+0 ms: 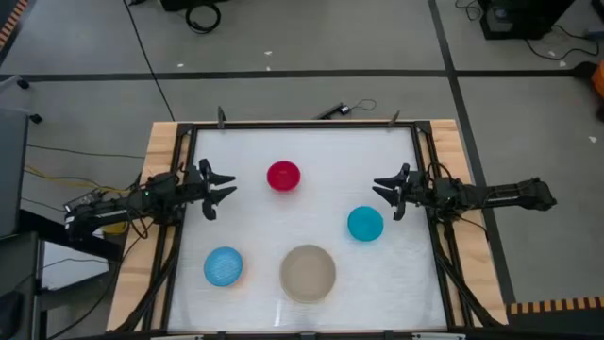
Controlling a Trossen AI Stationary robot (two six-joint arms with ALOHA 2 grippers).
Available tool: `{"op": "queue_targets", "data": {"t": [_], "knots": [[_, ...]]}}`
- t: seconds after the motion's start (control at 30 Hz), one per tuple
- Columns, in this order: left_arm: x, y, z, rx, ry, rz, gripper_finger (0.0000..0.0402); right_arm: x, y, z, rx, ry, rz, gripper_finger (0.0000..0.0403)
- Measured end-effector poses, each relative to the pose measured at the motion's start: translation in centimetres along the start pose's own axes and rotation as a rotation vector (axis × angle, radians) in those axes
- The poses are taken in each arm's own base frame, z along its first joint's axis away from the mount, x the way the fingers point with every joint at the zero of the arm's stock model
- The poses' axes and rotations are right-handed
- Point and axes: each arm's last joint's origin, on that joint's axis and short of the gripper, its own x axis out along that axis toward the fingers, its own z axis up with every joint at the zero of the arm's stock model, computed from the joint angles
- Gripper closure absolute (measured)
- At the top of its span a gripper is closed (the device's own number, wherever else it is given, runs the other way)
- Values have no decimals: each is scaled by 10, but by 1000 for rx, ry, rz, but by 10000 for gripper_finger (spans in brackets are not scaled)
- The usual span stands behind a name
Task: Nest bowls inside each other
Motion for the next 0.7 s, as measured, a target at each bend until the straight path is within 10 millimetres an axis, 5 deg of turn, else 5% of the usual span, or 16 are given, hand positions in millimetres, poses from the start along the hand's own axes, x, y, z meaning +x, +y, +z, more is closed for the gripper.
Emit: {"op": "queue_targets", "data": {"t": [0.5, 0.7], "knots": [[0, -1, 9, -15, -93, -13, 241, 0, 0, 1, 0, -8, -13, 268], [-1, -1, 14, -61, -148, -12, 241, -2, -2, 22, 65, -242, -107, 268]]}}
